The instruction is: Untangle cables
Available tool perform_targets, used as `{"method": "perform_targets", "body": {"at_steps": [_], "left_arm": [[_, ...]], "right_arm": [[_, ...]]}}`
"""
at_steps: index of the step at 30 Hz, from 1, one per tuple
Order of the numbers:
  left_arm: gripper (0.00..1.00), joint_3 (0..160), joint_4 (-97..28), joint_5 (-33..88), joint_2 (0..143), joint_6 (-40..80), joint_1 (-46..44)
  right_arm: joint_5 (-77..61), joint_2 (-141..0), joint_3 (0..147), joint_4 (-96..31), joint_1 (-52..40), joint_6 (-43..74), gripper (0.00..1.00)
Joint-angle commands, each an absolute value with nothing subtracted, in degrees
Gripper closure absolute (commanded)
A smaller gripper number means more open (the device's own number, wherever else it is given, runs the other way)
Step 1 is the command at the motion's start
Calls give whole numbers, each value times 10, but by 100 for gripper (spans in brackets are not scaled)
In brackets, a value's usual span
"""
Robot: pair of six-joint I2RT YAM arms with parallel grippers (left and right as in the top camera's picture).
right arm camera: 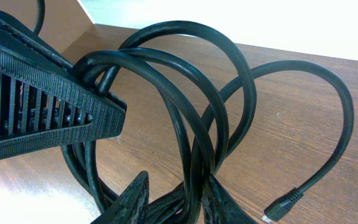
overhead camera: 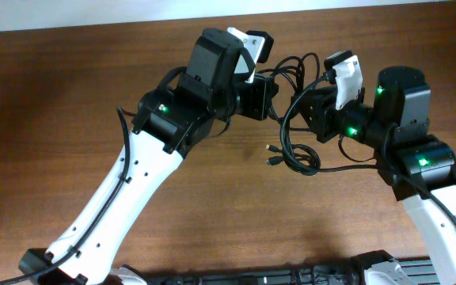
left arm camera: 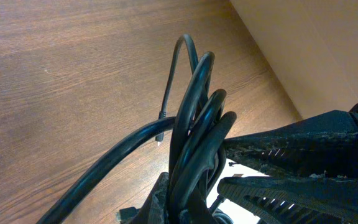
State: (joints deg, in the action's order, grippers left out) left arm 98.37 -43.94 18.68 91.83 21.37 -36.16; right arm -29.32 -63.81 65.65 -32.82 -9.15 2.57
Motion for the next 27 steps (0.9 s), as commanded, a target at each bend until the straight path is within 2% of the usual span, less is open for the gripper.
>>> {"method": "perform_targets", "body": {"at_steps": [1, 15, 21, 27], "left_arm": [[100, 995, -430, 204, 920, 207, -368], [100, 995, -397, 208, 920, 207, -388], [100, 995, -397, 208, 920, 207, -397], [100, 995, -403, 208, 920, 196, -400]], "right_arm": [[-298, -637, 658, -328, -93, 22, 75], [-371, -653, 658, -321, -94, 11, 73], [-350, -653, 658, -322, -93, 8, 50], [-308, -653, 658, -333, -93, 9, 44]]}}
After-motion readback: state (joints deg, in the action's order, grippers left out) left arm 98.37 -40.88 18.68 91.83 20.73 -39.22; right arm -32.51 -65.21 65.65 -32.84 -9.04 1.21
